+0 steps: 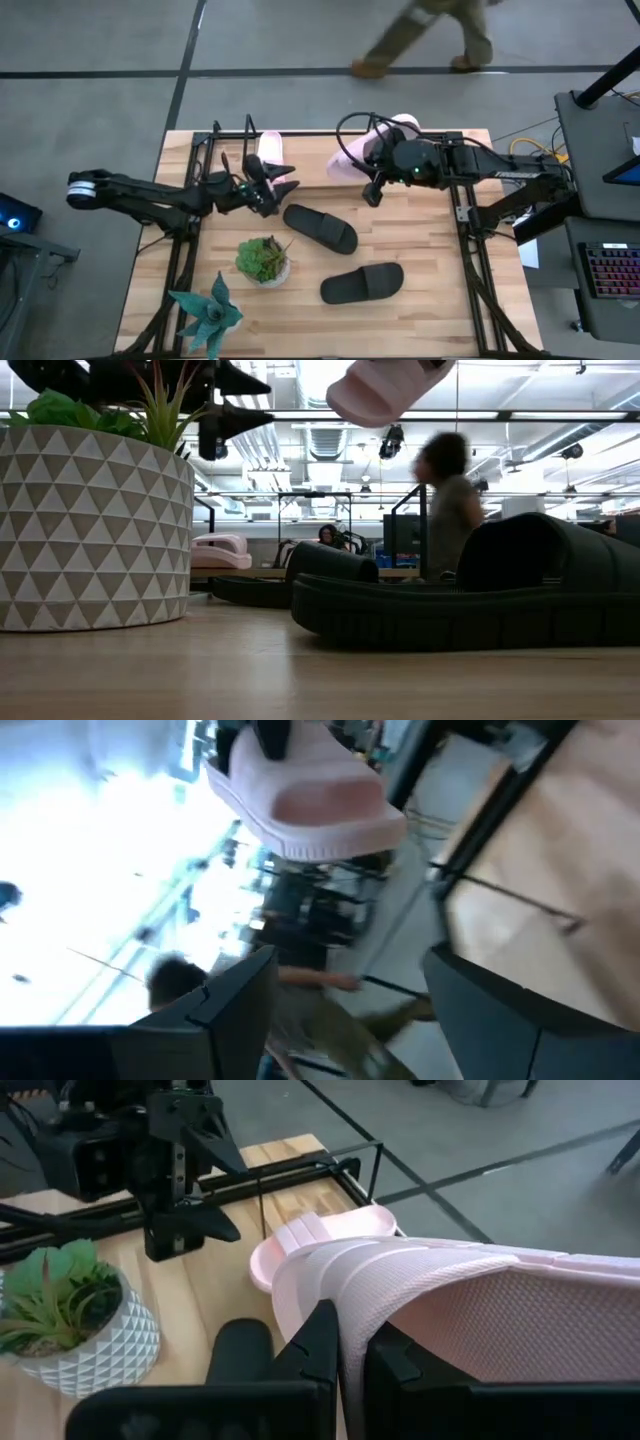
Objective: Pick and place slides into the shelf
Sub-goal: Put the bottom pink slide on the shelf
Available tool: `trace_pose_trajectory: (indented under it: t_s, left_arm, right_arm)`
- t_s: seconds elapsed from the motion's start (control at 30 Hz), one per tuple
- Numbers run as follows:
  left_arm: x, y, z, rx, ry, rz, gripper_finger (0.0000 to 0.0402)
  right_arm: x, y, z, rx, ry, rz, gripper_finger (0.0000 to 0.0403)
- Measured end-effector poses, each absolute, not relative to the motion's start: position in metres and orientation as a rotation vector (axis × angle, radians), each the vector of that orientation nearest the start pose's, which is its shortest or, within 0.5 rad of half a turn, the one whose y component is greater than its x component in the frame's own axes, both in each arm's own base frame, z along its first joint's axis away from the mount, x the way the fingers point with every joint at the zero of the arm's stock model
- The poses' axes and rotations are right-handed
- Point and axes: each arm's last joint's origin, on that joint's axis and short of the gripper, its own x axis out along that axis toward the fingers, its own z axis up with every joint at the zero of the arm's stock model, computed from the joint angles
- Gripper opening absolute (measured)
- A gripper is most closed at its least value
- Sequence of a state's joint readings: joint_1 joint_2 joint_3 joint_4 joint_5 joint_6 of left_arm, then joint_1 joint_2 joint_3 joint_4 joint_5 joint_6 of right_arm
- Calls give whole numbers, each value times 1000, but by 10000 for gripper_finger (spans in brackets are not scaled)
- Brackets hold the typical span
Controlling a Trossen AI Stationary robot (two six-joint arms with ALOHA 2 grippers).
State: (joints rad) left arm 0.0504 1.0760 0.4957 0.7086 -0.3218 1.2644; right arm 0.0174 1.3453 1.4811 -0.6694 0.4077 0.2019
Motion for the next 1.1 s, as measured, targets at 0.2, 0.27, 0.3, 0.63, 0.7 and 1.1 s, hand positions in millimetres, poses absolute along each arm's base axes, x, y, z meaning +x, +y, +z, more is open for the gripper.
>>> trace_pose_trajectory:
  t_s: [0.2,0.27,0.3,0.63,0.7,1.1]
  left_arm:
    - [238,20,259,1454,121,450,238]
    - [243,21,257,1544,136,490,238]
    - [246,21,255,1589,141,508,238]
    - [278,23,237,1970,174,730,238]
    - [285,24,236,2014,169,790,238]
    - [317,26,232,2115,233,810,238]
  right_arm:
    - [279,-9,411,53,435,-424,11]
    - [279,-9,414,46,417,-402,11]
    - [280,-9,414,42,411,-397,11]
    - [281,-8,416,31,399,-370,11]
    - [281,-8,416,31,399,-369,11]
    - [280,-13,416,29,404,-401,11]
